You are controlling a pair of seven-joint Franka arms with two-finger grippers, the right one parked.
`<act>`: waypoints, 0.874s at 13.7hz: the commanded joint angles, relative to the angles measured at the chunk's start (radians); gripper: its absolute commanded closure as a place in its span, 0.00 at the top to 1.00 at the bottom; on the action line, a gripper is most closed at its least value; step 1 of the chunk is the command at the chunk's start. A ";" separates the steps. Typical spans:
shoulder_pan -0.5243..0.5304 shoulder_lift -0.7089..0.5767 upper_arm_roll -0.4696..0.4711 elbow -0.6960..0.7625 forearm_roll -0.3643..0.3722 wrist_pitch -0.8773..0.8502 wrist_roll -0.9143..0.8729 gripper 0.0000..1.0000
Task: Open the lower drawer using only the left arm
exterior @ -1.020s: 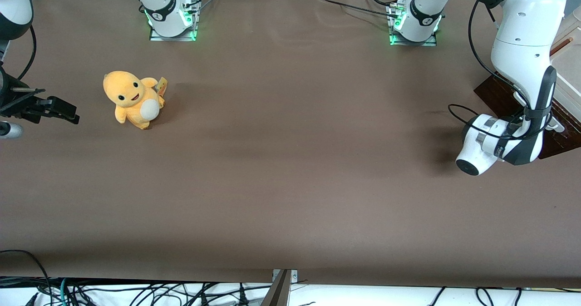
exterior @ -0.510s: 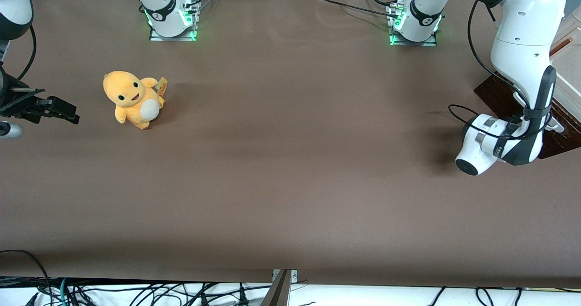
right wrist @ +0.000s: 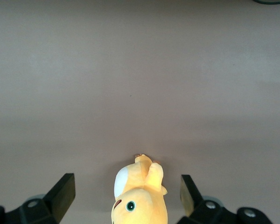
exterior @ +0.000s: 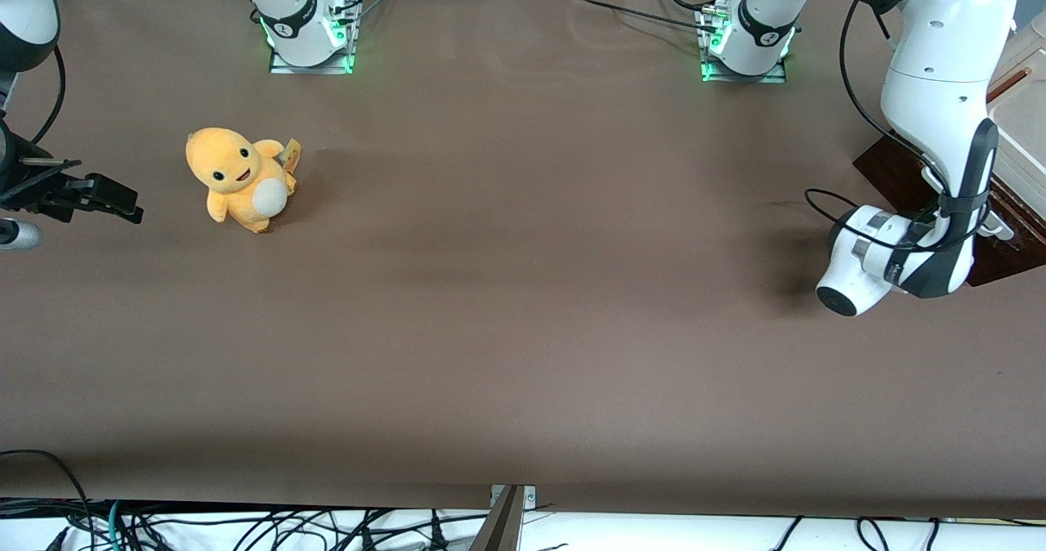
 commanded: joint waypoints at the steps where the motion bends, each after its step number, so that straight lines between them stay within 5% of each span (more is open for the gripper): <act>1: -0.047 -0.021 -0.007 0.002 0.004 -0.016 0.009 0.09; 12: -0.126 -0.013 -0.007 0.048 -0.048 -0.038 0.009 0.09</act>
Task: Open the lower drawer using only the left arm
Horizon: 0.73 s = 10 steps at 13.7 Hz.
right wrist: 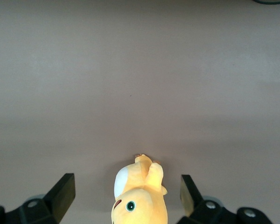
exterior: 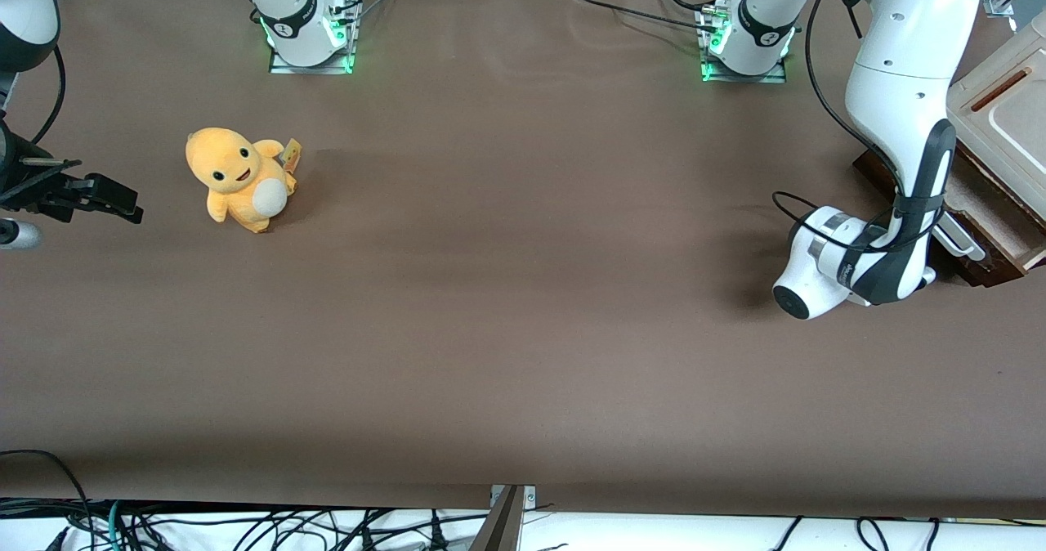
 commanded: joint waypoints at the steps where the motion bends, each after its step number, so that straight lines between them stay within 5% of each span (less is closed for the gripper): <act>1: -0.023 -0.013 0.003 0.012 -0.035 -0.032 0.012 0.09; 10: -0.042 -0.005 0.002 0.013 -0.071 -0.028 0.012 0.09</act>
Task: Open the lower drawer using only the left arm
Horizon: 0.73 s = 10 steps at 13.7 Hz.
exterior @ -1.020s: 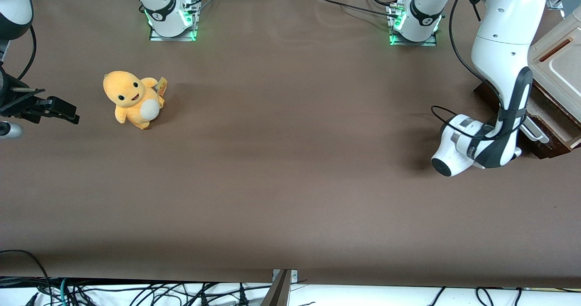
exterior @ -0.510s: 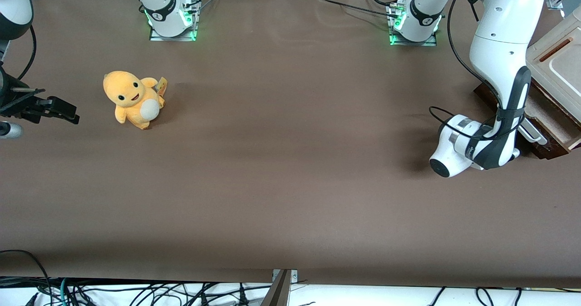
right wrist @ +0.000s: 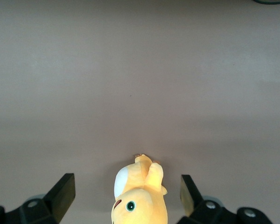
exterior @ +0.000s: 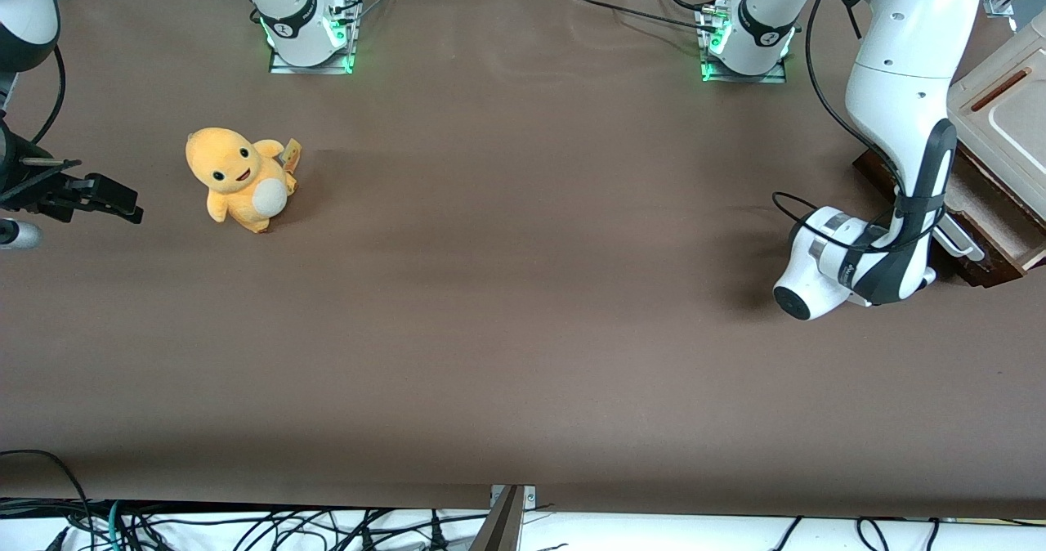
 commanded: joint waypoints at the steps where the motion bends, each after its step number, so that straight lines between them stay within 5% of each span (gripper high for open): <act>1: -0.038 -0.004 0.000 0.010 -0.065 -0.030 0.012 0.09; 4: -0.038 -0.002 0.000 0.010 -0.085 -0.028 0.009 0.16; 5: -0.038 -0.001 0.000 0.010 -0.091 -0.028 0.009 0.36; 6: -0.038 -0.001 0.000 0.010 -0.091 -0.028 0.010 0.96; 10: -0.038 -0.011 0.000 0.033 -0.108 -0.034 0.036 1.00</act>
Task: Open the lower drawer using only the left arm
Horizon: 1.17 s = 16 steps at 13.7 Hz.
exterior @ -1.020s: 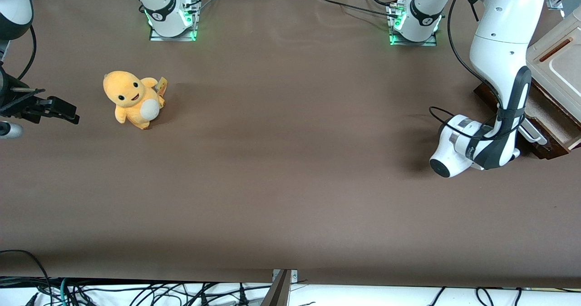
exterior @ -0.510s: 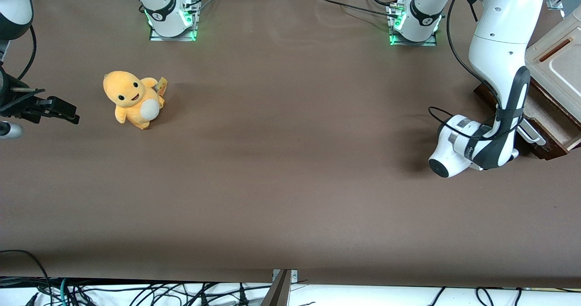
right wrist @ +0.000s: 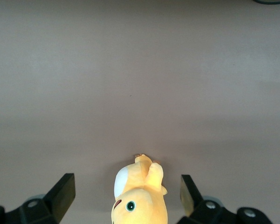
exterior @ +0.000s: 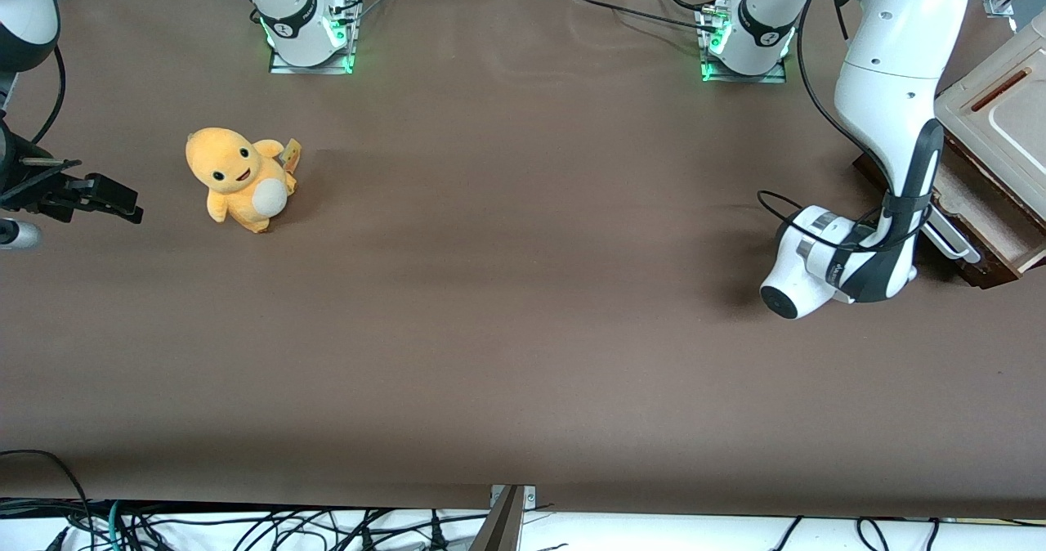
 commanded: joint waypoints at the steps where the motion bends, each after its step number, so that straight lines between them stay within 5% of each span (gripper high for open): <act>1: -0.003 -0.020 0.005 0.042 -0.038 -0.022 0.069 1.00; 7: 0.011 -0.162 0.003 0.150 -0.225 -0.025 0.408 1.00; 16: 0.014 -0.356 0.000 0.357 -0.726 -0.022 0.708 1.00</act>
